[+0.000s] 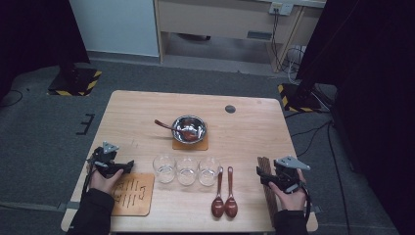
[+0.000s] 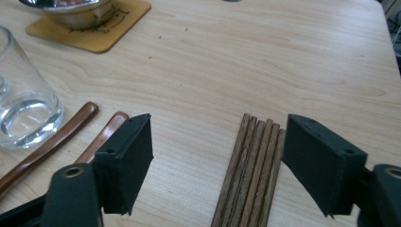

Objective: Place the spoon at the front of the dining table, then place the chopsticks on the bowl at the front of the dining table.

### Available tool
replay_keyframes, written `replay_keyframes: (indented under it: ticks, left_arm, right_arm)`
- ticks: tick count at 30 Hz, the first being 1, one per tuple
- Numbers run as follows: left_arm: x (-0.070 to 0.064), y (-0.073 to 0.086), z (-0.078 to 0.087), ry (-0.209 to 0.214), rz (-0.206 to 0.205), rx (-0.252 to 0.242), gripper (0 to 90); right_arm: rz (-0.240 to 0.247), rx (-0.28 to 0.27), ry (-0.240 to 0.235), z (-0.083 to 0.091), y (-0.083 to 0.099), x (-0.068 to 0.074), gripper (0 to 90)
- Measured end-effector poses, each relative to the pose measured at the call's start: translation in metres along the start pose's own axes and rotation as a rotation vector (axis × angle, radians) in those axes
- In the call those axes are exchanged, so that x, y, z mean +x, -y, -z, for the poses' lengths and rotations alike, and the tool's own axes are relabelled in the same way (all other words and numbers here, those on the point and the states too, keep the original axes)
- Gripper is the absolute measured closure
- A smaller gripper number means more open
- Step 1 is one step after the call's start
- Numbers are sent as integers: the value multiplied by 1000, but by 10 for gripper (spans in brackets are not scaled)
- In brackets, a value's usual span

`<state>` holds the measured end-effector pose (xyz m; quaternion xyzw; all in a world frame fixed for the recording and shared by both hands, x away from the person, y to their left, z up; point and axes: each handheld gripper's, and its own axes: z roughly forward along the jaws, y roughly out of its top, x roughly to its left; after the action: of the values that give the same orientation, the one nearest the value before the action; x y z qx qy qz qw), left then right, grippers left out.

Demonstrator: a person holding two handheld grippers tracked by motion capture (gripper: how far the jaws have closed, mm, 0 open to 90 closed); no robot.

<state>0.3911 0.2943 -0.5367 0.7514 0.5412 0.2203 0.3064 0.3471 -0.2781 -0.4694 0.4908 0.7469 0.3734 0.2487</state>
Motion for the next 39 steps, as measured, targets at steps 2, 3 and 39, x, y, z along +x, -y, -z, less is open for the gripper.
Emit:
replay_keyframes:
  ticks: [2,3,39]
  left_arm:
    - [0,0,0,0,0,0,4]
    - [0,0,0,0,0,0,4]
    - [0,0,0,1,-3,2,0]
  right_arm:
    - [5,12,3,-2,2,0,285]
    - [6,20,1,-4,3,1,307]
    - [-5,139,-55,-34,20,4,396]
